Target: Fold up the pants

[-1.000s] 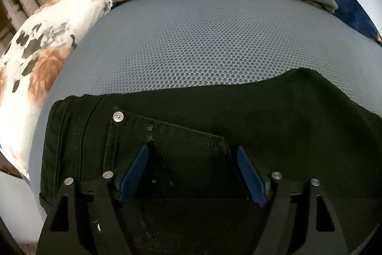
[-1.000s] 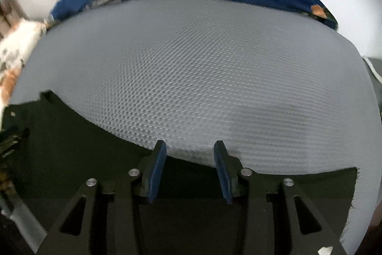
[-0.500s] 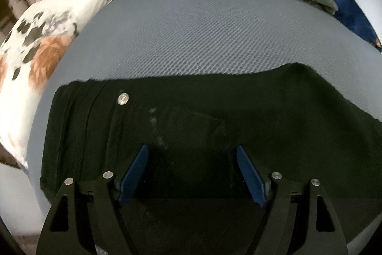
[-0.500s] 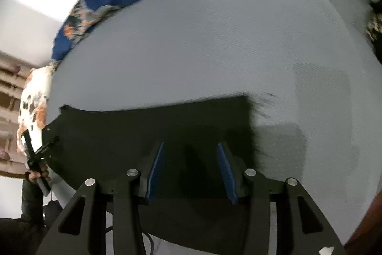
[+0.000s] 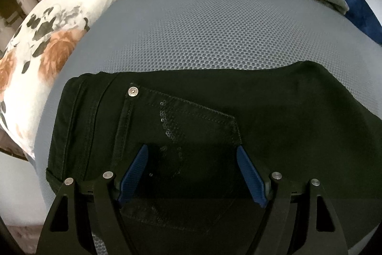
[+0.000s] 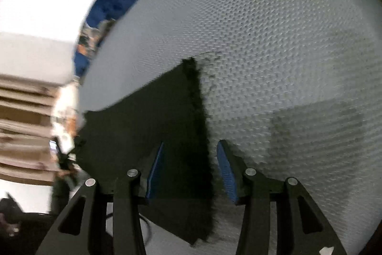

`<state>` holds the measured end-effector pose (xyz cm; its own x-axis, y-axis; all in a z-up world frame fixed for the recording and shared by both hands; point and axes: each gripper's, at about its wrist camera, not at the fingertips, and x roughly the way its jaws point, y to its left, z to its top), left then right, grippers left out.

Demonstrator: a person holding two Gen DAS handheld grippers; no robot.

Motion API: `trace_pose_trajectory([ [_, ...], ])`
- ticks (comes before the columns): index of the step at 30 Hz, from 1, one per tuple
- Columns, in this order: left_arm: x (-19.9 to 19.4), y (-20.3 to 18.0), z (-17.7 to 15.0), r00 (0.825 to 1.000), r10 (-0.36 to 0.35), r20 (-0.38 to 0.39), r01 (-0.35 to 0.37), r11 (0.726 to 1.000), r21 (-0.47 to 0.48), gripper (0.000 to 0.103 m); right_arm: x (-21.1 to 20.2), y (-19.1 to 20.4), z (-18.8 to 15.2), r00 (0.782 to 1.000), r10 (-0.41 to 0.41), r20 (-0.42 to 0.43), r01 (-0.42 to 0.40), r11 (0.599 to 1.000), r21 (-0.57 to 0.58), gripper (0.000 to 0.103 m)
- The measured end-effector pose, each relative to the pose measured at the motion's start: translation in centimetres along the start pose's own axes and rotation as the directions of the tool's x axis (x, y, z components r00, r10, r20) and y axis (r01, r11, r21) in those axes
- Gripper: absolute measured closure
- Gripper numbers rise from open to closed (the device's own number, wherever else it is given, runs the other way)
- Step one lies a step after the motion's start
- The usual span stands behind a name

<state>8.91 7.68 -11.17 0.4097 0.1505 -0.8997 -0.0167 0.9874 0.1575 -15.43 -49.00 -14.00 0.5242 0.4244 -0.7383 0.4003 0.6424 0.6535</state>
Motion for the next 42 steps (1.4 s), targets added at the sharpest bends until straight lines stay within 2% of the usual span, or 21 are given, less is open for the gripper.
trace_pose_trajectory([
  [1,0.0,0.0,0.0,1.000,-0.002,-0.001,0.002,1.000,-0.002,0.026,0.2,0.0,-0.1,1.000,0.028,0.012,-0.028,1.000,0.001,0.061],
  [4,0.0,0.3,-0.1,1.000,-0.013,-0.003,0.013,1.000,-0.021,0.026,1.8,-0.3,-0.2,0.992,0.125,0.024,-0.126,0.992,0.031,0.075],
  [6,0.1,0.3,-0.1,1.000,-0.013,-0.002,0.013,1.000,-0.018,0.026,2.8,-0.3,-0.3,0.990,0.142,0.020,-0.142,0.989,0.050,0.093],
  [8,0.1,0.3,-0.1,1.000,-0.007,0.002,0.007,1.000,-0.014,0.026,3.3,0.0,-0.5,0.991,0.130,0.039,-0.132,0.989,0.060,0.094],
  [12,0.0,0.1,-0.3,1.000,0.004,0.018,-0.004,1.000,0.001,0.026,2.6,2.9,-1.2,0.998,0.005,0.064,-0.008,0.999,0.051,0.095],
  [16,-0.2,0.0,-0.4,0.999,0.006,0.040,-0.007,1.000,0.022,0.026,2.0,7.6,-1.8,0.990,-0.113,0.085,0.106,0.991,0.077,0.095],
  [19,-0.8,-0.6,-0.8,0.996,0.041,0.082,-0.047,0.996,0.075,0.026,2.2,12.6,-2.2,0.986,-0.133,0.095,0.130,0.991,0.039,0.095],
  [25,-2.9,-0.7,-1.6,0.985,-0.018,0.173,-0.011,0.986,0.167,0.026,5.7,22.0,-2.7,0.991,-0.120,0.066,0.125,0.990,-0.071,0.095],
  [29,-3.6,0.7,-1.9,0.981,-0.046,0.191,0.011,0.984,0.179,0.026,9.3,26.5,-2.6,0.994,-0.100,0.038,0.103,0.989,-0.110,0.096],
  [36,-2.7,4.2,-2.5,0.987,-0.029,0.157,0.013,0.994,0.107,0.026,16.7,34.5,-2.3,0.999,-0.040,-0.031,0.032,0.978,-0.207,0.096],
  [40,-2.4,6.4,-2.8,0.987,-0.052,0.149,0.045,0.998,0.053,0.026,21.8,37.6,-3.4,0.994,-0.056,-0.098,0.029,0.964,-0.264,0.096],
  [42,-2.6,7.3,-3.0,0.985,-0.075,0.153,0.070,0.997,0.032,0.026,24.1,38.8,-4.2,0.987,-0.099,-0.123,0.057,0.951,-0.304,0.096],
])
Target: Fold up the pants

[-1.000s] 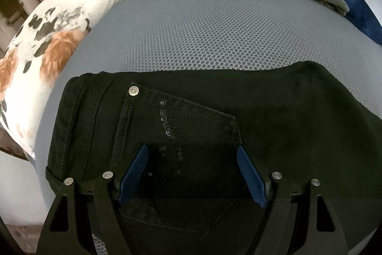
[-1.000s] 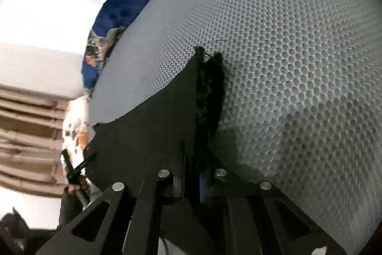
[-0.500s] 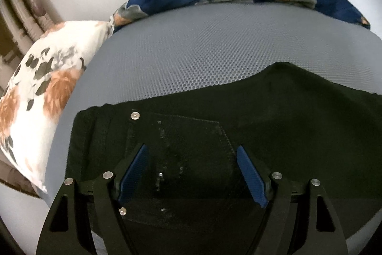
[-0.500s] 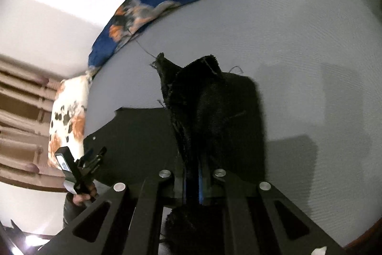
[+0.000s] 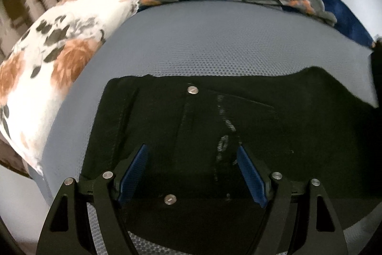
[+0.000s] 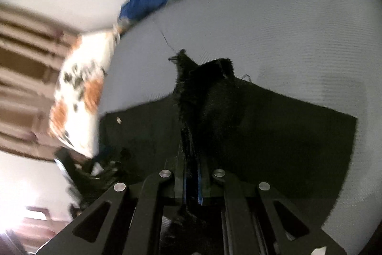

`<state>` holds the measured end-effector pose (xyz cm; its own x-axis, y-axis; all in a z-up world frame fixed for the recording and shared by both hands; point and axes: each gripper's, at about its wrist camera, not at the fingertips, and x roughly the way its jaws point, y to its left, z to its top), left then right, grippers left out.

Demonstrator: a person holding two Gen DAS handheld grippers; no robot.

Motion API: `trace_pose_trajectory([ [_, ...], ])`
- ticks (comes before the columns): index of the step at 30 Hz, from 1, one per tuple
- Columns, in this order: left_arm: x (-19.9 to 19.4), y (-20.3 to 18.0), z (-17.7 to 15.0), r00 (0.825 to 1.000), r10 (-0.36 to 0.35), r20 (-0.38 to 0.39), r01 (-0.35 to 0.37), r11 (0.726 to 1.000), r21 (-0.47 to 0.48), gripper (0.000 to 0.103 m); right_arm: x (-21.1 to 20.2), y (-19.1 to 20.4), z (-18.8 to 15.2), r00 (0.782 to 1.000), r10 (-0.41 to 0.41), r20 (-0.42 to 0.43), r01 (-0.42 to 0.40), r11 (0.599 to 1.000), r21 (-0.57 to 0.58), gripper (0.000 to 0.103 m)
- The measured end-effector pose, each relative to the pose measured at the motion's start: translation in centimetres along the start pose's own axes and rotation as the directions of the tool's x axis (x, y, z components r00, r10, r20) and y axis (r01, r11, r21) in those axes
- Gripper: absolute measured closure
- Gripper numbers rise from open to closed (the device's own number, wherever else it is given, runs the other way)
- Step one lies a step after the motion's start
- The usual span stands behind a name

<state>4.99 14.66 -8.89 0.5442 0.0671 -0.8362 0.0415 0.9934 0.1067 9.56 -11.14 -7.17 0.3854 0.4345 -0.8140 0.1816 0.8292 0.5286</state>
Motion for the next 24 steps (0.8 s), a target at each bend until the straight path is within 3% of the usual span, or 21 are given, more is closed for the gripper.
trace_pose_trajectory([
  [3,-0.5,0.9,-0.3,0.997,-0.070,0.009,0.071,0.997,-0.018,0.026,3.7,2.2,-0.4,0.996,-0.070,-0.053,0.066,0.995,-0.079,0.096],
  [8,-0.7,0.7,-0.4,0.997,-0.081,0.011,0.081,0.997,-0.004,0.026,6.9,2.8,-0.7,0.988,-0.124,-0.094,0.112,0.987,-0.119,0.096],
  [24,-0.1,0.3,-0.9,0.998,-0.061,-0.006,0.061,0.998,0.007,0.026,9.4,2.7,-0.7,0.986,-0.119,-0.116,0.107,0.988,-0.110,0.094],
])
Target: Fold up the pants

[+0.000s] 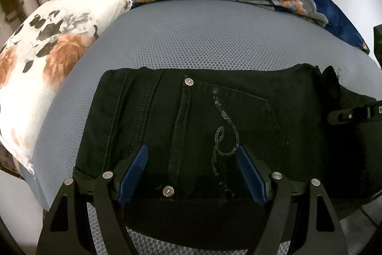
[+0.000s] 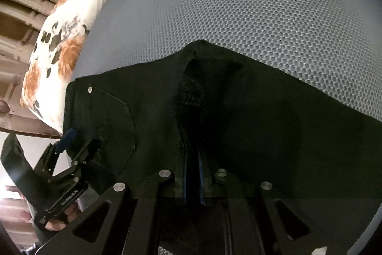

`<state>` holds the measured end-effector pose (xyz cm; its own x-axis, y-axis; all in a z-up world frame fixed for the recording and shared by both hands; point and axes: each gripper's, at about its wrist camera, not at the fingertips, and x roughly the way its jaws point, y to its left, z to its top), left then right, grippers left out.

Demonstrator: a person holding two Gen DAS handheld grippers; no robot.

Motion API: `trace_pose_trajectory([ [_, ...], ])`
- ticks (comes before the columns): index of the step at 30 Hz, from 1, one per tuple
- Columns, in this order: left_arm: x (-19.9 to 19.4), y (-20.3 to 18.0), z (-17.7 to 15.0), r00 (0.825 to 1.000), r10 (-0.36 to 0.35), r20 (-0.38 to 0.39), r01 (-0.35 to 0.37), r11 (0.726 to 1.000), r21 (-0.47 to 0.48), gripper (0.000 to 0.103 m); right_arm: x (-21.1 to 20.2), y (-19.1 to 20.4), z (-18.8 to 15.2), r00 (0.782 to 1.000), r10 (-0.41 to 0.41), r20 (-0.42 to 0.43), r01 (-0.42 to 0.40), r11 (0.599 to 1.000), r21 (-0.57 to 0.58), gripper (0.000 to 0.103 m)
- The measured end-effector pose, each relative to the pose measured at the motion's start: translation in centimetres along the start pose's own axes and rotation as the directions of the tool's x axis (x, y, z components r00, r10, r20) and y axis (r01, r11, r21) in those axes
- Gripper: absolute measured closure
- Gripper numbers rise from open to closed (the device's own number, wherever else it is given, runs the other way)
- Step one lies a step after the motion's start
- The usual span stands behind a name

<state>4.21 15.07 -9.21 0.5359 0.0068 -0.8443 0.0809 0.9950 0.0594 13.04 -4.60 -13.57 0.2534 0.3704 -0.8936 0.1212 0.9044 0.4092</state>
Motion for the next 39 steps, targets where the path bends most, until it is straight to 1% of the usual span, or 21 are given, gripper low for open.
trace_pose_trajectory([
  [4,-0.2,0.0,-0.1,1.000,0.005,0.000,-0.005,1.000,-0.003,0.026,0.0,0.8,0.0,1.000,0.009,0.008,-0.009,1.000,-0.016,0.094],
  [7,-0.4,0.0,-0.1,1.000,0.003,0.003,-0.003,1.000,-0.005,0.026,0.0,1.7,0.1,0.999,0.048,0.007,-0.047,0.998,-0.042,0.095],
  [10,-0.6,-0.1,-0.1,1.000,0.003,0.004,-0.003,1.000,-0.001,0.026,1.1,1.9,0.3,0.998,0.068,-0.015,-0.069,0.997,-0.025,0.094],
  [13,-1.0,-0.2,0.0,1.000,0.002,0.012,-0.002,1.000,0.005,0.026,2.1,1.8,0.1,0.997,0.062,-0.044,-0.062,0.998,-0.010,0.094],
  [14,-1.2,-0.2,0.0,1.000,-0.001,0.017,0.001,1.000,0.006,0.026,1.9,1.8,0.0,0.997,0.063,-0.037,-0.063,0.998,-0.018,0.093],
  [16,-1.6,-0.2,0.2,1.000,-0.011,0.024,0.011,1.000,0.006,0.026,0.8,1.9,-0.1,0.998,0.066,-0.010,-0.067,0.997,-0.035,0.087],
  [17,-1.8,-0.3,0.2,0.999,-0.019,0.027,0.019,1.000,0.004,0.026,0.2,1.8,-0.2,0.998,0.067,0.007,-0.067,0.997,-0.043,0.081],
  [18,-1.9,-0.5,0.4,0.999,-0.030,0.028,0.030,1.000,0.003,0.026,-0.7,1.8,-0.3,0.998,0.062,0.034,-0.060,0.997,-0.056,0.075],
  [20,-2.3,-1.0,0.6,0.998,-0.057,0.034,0.057,0.998,0.008,0.026,-2.8,1.5,-0.5,0.995,0.026,0.093,-0.019,0.996,-0.082,0.070],
  [23,-2.9,-2.2,0.9,0.993,-0.105,0.048,0.104,0.994,0.026,0.026,-4.3,0.8,-0.4,0.990,-0.031,0.139,0.044,0.995,-0.092,0.070],
  [26,-2.9,-4.1,1.1,0.990,-0.132,0.047,0.129,0.990,0.058,0.026,-4.2,-0.4,0.3,0.988,-0.057,0.143,0.067,0.996,-0.065,0.070],
  [29,-2.3,-5.9,1.2,0.991,-0.127,0.032,0.124,0.988,0.093,0.026,-2.9,-1.8,1.4,0.989,-0.067,0.134,0.072,0.997,-0.032,0.070],
  [31,-1.5,-6.9,1.0,0.994,-0.108,0.010,0.107,0.988,0.112,0.026,-2.0,-2.4,1.9,0.989,-0.077,0.130,0.079,0.997,-0.012,0.070],
  [33,-0.6,-7.6,0.8,0.996,-0.092,-0.020,0.094,0.987,0.130,0.026,-1.5,-2.8,2.1,0.989,-0.079,0.128,0.080,0.997,-0.006,0.073],
  [36,0.9,-8.7,0.2,0.996,-0.041,-0.075,0.054,0.984,0.172,0.026,-1.6,-3.1,2.4,0.989,-0.063,0.132,0.065,0.998,-0.008,0.073],
  [38,1.7,-9.4,-0.4,0.993,-0.034,-0.112,0.056,0.978,0.203,0.026,-2.2,-3.3,2.2,0.988,-0.068,0.138,0.070,0.997,-0.011,0.072],
  [39,1.8,-9.7,-0.6,0.994,-0.025,-0.104,0.047,0.976,0.215,0.026,-2.8,-3.5,1.9,0.986,-0.080,0.149,0.082,0.997,-0.008,0.071],
])
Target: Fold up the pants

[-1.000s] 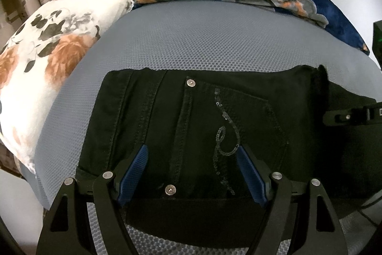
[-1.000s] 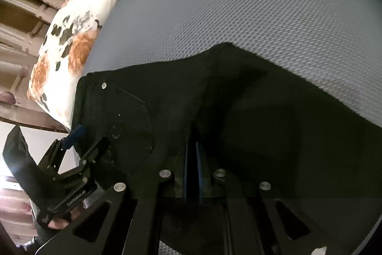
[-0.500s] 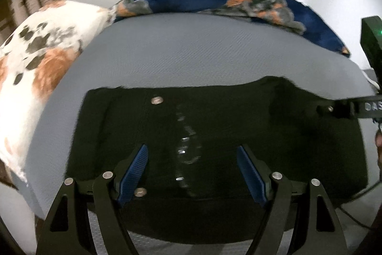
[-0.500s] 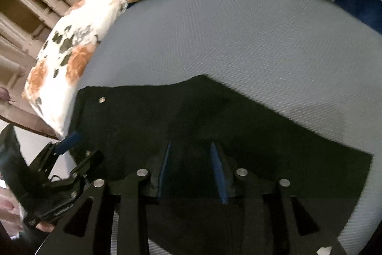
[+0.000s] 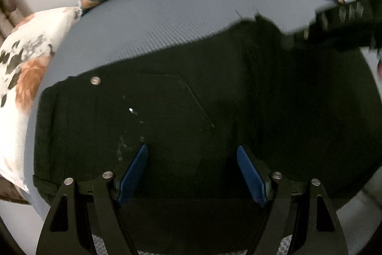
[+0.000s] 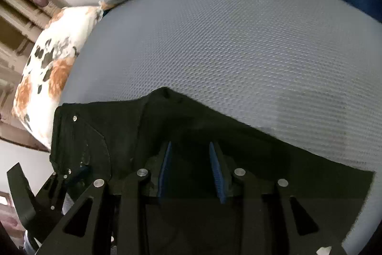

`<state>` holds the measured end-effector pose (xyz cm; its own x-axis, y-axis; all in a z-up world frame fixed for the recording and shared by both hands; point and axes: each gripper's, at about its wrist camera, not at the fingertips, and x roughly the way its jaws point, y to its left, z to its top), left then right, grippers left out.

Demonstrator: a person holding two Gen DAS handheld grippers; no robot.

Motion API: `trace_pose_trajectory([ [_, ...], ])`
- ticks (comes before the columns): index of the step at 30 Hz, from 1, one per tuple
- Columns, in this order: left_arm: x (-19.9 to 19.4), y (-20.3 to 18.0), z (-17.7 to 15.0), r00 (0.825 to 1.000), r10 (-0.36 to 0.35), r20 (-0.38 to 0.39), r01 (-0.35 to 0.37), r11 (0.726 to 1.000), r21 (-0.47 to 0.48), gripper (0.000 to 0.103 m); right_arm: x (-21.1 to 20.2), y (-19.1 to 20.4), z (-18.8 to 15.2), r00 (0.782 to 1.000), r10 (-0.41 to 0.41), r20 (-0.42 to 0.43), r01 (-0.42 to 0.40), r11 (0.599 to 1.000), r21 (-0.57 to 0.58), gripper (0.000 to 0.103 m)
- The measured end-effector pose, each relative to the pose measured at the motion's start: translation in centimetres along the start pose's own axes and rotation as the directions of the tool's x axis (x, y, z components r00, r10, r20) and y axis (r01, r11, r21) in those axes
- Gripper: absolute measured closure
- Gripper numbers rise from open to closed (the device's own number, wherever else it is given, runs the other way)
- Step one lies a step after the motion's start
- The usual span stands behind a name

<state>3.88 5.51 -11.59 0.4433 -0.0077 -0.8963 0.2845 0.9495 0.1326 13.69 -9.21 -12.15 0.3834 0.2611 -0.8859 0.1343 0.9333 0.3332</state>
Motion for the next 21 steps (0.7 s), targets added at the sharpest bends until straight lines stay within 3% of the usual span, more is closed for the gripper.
trace_pose_trajectory([
  [4,-0.1,0.2,-0.1,1.000,-0.016,0.002,0.016,1.000,-0.006,0.026,-3.2,-1.7,-1.9,0.998,-0.054,0.034,0.055,0.998,-0.019,0.071],
  [10,-1.5,2.4,0.0,0.995,-0.085,0.057,0.090,0.993,-0.082,0.026,-6.9,-6.7,-6.3,0.986,-0.165,0.037,0.163,0.985,0.054,0.070],
  [16,-3.6,7.2,0.2,0.991,-0.038,0.126,0.059,0.984,-0.165,0.026,-7.0,-8.5,-11.9,0.995,-0.100,-0.027,0.103,0.984,0.146,0.072],
  [21,-4.5,12.2,-0.4,0.991,0.028,0.133,0.006,0.969,-0.248,0.026,-7.2,-6.4,-14.6,0.991,-0.132,-0.028,0.134,0.987,0.090,0.070],
])
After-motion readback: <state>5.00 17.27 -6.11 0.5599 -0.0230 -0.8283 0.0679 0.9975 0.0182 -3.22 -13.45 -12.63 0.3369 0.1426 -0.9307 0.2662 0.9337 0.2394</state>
